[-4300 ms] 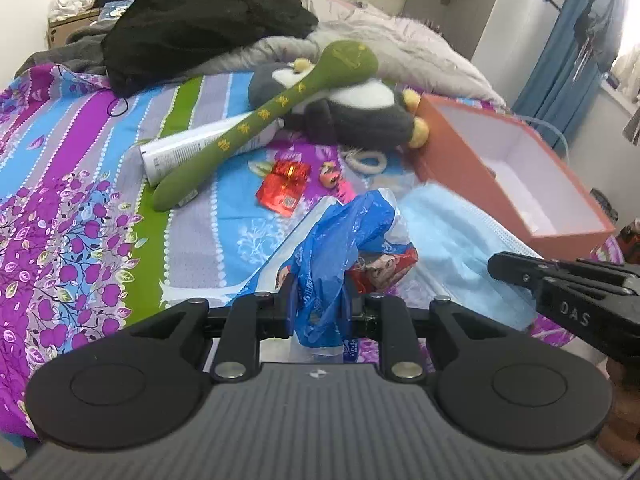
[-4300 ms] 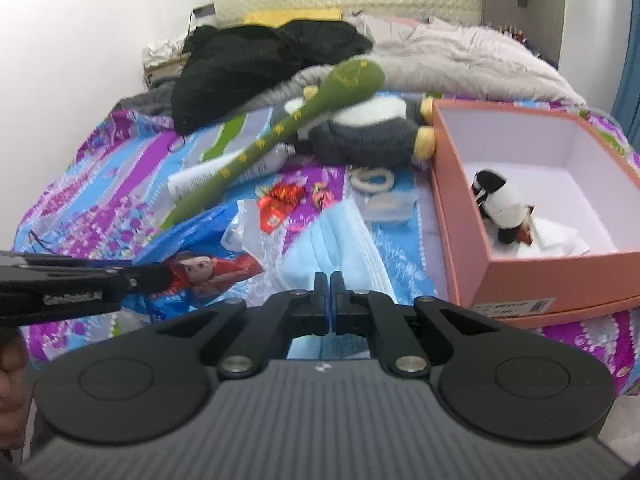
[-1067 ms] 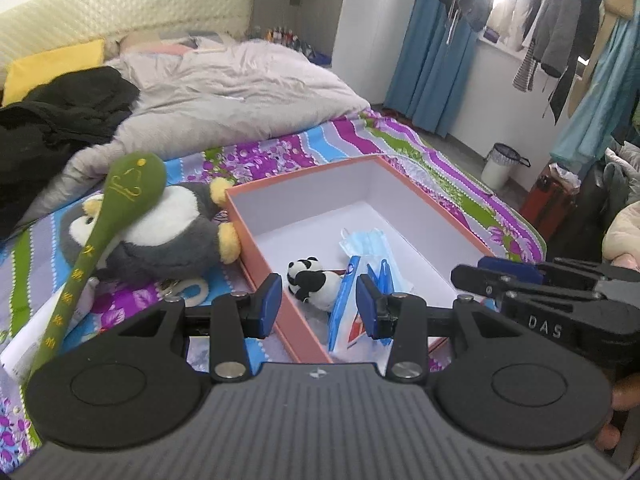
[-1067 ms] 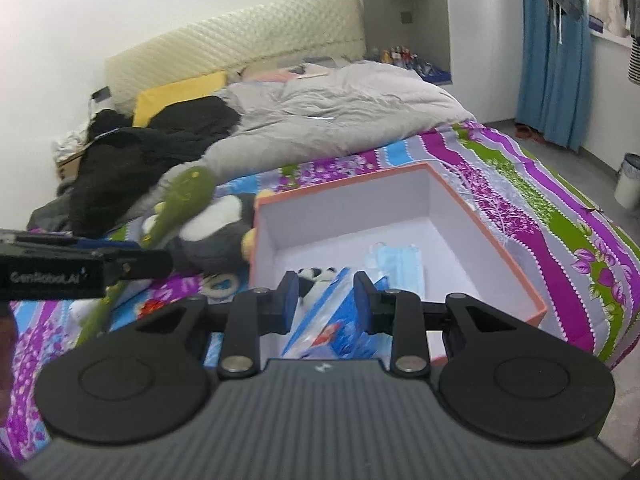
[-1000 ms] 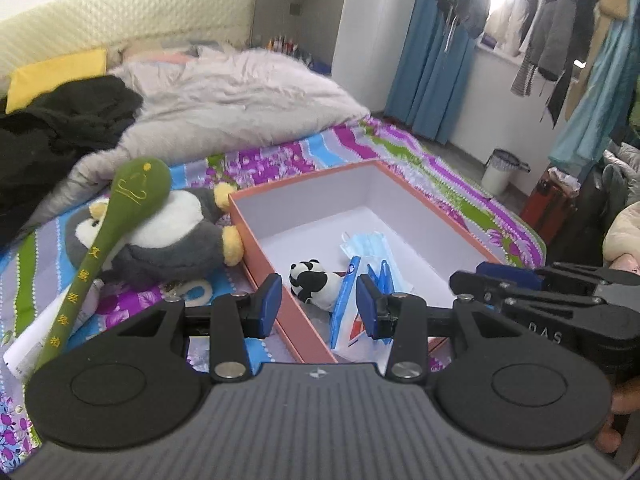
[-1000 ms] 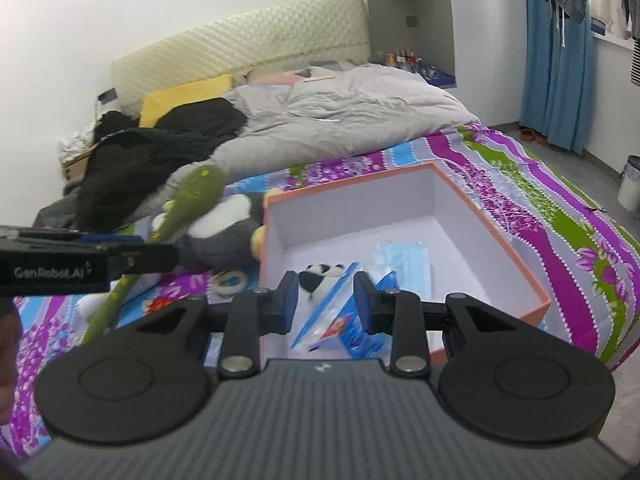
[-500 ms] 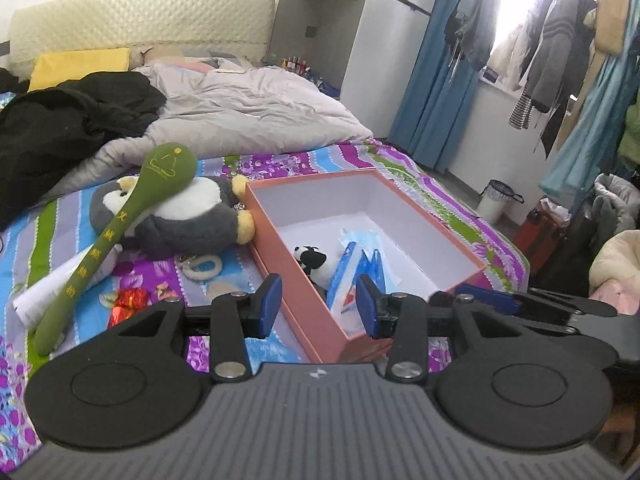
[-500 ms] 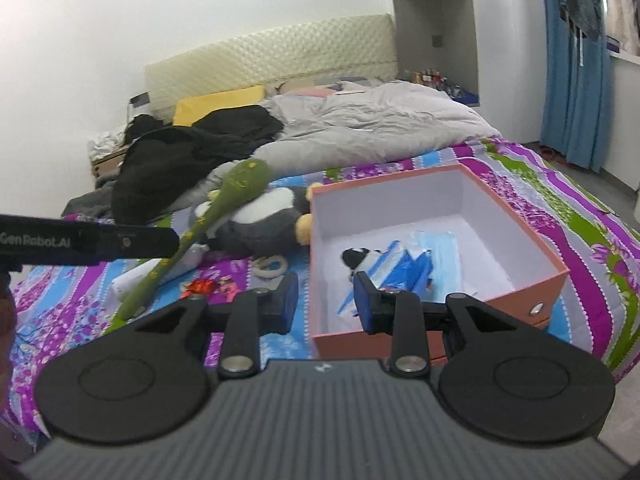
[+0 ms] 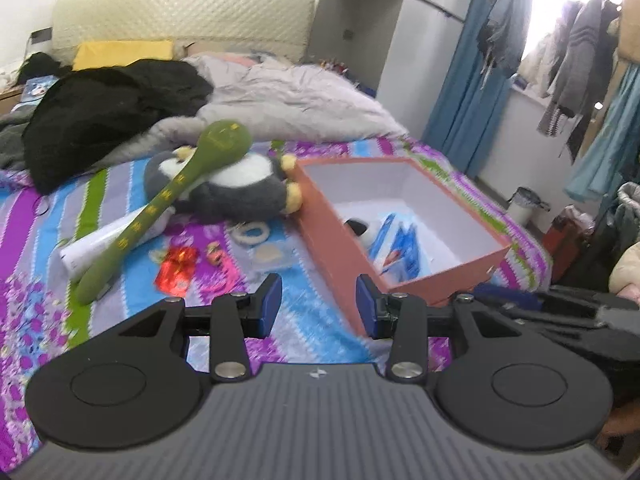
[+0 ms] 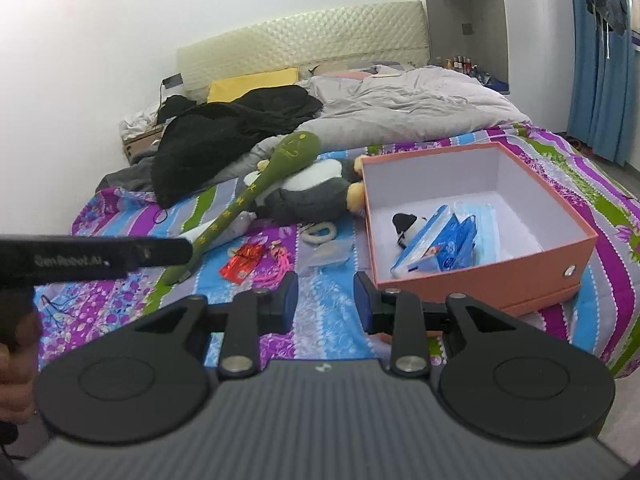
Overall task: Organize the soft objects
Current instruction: 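Move both open grippers back from the box toward the pile, then grasp the red foil packet with the left gripper while the right grasps the pink doll charm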
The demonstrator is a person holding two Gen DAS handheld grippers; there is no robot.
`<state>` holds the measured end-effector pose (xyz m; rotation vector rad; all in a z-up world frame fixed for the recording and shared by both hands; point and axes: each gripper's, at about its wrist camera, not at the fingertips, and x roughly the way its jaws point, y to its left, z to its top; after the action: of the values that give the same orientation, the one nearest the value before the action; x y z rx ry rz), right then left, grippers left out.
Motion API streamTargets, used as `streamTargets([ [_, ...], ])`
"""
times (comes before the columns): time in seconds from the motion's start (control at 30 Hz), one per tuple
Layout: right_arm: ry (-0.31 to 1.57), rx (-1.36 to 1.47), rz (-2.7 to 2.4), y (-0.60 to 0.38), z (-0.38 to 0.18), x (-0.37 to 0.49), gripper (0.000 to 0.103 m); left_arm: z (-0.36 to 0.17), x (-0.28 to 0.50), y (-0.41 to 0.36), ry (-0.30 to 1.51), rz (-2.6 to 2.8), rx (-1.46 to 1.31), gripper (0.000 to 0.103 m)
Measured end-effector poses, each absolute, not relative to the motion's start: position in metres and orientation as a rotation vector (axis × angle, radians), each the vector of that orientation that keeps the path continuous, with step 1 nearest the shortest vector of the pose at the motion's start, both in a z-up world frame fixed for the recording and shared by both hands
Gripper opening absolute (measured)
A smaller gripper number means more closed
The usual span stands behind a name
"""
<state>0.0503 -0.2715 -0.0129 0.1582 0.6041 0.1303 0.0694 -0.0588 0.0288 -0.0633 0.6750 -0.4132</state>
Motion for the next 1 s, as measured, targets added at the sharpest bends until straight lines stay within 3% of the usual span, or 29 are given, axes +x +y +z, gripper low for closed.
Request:
streamTargets([
  [0.53, 0.677, 0.107, 0.224, -0.228, -0.042, 0.037, 0.033, -0.004, 0.023, -0.011, 0.735, -0.310, -0.098, 0.050],
  [1.0, 0.742, 0.120, 0.263, -0.214, -0.071, 0.088, 0.034, -0.040, 0.089, 0.003, 0.813, -0.254, -0.103, 0.052],
])
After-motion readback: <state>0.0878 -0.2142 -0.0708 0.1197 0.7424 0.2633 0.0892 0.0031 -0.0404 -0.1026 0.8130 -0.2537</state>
